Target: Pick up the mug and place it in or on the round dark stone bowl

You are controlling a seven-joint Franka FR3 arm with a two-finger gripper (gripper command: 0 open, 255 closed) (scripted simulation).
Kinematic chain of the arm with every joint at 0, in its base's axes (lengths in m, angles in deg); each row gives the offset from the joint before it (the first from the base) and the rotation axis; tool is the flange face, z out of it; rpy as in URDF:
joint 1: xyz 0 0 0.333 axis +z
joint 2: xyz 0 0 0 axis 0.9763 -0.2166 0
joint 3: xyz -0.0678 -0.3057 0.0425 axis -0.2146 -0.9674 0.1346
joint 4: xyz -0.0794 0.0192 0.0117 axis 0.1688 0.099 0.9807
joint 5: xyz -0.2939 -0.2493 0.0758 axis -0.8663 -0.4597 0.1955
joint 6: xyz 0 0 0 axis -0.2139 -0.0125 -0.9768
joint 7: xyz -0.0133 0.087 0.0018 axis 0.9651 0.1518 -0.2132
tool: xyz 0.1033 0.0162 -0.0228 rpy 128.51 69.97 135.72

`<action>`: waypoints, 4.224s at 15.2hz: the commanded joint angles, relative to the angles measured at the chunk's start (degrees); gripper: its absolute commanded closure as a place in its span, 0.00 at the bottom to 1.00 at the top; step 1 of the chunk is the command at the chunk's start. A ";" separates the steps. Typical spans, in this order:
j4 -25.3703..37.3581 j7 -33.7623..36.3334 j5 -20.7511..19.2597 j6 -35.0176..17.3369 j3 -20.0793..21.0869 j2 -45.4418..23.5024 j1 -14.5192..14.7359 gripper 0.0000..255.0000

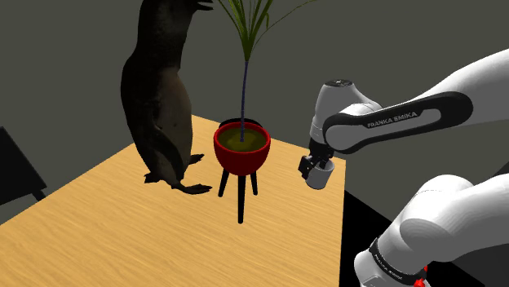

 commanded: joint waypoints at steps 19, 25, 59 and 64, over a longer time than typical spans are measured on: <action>1.72 -0.28 0.22 4.00 -0.04 2.30 0.13 1.00; 4.84 -0.68 0.48 9.87 -0.09 5.07 0.27 1.00; 42.04 2.25 1.56 25.10 3.11 -17.10 1.16 1.00; 54.76 4.00 0.90 26.54 4.22 -28.52 1.56 1.00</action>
